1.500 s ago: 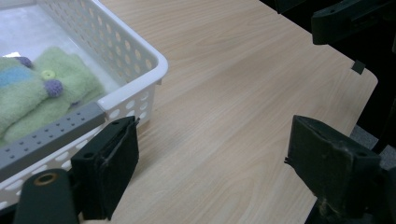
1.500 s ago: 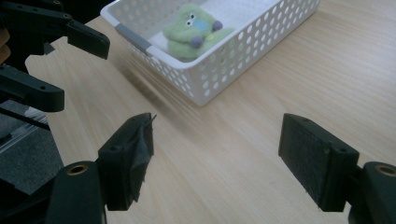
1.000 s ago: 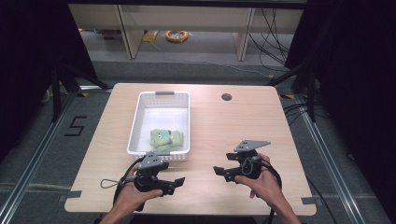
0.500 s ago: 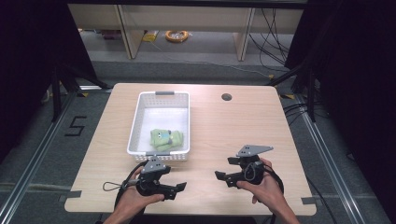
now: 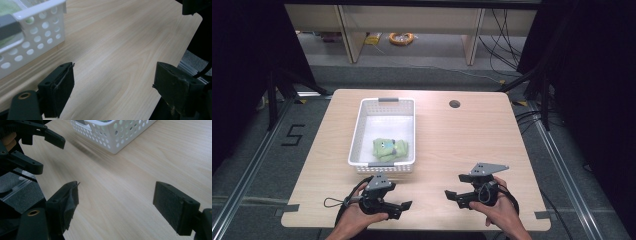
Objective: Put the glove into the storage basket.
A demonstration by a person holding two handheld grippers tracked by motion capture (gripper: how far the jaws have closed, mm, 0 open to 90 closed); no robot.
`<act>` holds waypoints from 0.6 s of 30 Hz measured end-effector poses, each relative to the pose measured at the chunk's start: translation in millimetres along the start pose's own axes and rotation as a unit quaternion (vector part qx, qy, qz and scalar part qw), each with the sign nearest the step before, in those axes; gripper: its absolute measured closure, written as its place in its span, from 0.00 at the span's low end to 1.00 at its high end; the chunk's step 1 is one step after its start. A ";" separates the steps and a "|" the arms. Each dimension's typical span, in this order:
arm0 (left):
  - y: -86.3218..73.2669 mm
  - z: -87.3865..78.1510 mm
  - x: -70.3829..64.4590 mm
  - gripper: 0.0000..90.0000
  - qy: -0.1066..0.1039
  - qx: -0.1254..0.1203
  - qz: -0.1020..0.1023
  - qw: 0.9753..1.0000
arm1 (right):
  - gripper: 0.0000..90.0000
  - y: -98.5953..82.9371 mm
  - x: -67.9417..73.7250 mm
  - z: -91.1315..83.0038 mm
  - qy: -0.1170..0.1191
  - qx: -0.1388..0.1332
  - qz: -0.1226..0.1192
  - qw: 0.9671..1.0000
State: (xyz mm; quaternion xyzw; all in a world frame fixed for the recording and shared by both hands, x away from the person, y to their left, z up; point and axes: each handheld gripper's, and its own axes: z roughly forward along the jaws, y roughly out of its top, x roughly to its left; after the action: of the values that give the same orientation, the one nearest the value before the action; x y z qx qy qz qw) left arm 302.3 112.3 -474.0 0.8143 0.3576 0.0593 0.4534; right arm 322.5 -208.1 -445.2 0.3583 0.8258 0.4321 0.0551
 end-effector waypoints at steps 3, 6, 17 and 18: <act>-5.9 1.9 -1.4 0.18 -0.009 0.015 0.005 1.000 | 0.23 -6.8 -0.1 -0.1 0.019 -0.001 -0.002 1.000; -9.4 3.5 -2.3 0.18 -0.009 0.018 0.001 1.000 | 0.23 -10.8 3.1 -1.4 0.009 0.001 0.008 1.000; -25.2 4.0 -11.1 0.18 -0.024 0.035 0.015 0.999 | 0.18 -41.2 4.5 -5.3 0.003 0.017 0.004 1.000; -26.6 4.2 -12.4 0.18 -0.023 0.035 0.006 0.999 | 0.18 -44.0 5.8 -6.0 -0.008 0.024 0.006 1.000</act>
State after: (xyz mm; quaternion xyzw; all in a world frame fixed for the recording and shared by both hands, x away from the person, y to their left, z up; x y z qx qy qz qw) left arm 280.9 110.3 -494.4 0.8330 0.3442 0.0310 0.4320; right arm 291.9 -224.6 -473.4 0.3681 0.8330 0.4100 0.0501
